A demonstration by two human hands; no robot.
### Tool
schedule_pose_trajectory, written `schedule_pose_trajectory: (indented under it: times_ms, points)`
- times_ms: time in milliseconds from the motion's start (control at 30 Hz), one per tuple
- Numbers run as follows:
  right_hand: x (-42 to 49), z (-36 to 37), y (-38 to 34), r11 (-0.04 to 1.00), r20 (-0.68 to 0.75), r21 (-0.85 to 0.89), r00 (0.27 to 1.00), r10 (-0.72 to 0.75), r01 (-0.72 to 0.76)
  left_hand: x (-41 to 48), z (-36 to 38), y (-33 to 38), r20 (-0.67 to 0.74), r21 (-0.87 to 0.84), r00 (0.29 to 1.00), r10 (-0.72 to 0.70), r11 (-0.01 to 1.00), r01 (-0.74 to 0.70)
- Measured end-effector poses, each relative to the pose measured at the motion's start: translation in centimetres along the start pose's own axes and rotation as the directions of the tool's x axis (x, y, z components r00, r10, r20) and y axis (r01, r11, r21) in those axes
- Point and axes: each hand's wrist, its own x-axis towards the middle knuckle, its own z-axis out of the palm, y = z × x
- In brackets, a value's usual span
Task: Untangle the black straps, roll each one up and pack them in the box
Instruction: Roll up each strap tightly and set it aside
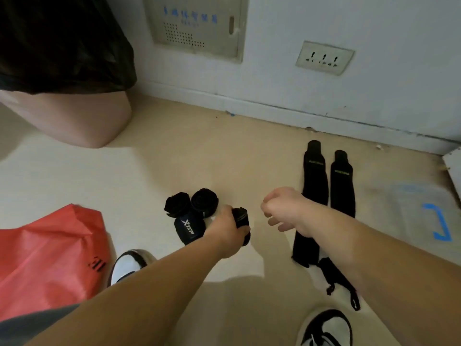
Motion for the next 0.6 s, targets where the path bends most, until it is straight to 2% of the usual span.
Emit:
schedule_pose_trajectory:
  times_ms: [133, 267, 367, 433, 500, 600]
  points:
    - [4.7, 4.2, -0.1, 0.998, 0.058, -0.022, 0.997, -0.059, 0.060, 4.1, 0.6, -2.7, 0.009, 0.123, 0.999, -0.050, 0.991, 0.049]
    - [7.9, 6.9, 0.7, 0.999, 0.061, -0.019, 0.997, -0.050, 0.051, 7.1, 1.4, -4.1, -0.017, 0.258, 1.000, 0.019, 0.966, -0.014]
    - [9.7, 7.9, 2.4, 0.995, 0.023, 0.095, 0.999, -0.030, 0.027, 8.4, 1.7, -5.1, -0.078, 0.447, 0.989, 0.127, 0.891, -0.079]
    - [10.3, 8.5, 3.4, 0.974, 0.023, 0.218, 0.998, 0.059, -0.062, 8.7, 1.8, -5.7, -0.090, 0.543, 0.985, 0.148, 0.837, -0.076]
    - [10.6, 9.3, 4.2, 0.945, 0.044, 0.299, 0.992, 0.122, -0.129, 8.8, 2.1, -6.4, -0.098, 0.582, 0.984, 0.147, 0.811, -0.063]
    - [10.9, 10.6, 4.5, 0.949, 0.095, 0.280, 0.988, 0.121, -0.143, 9.1, 2.2, -6.8, -0.136, 0.523, 0.981, 0.137, 0.851, -0.047]
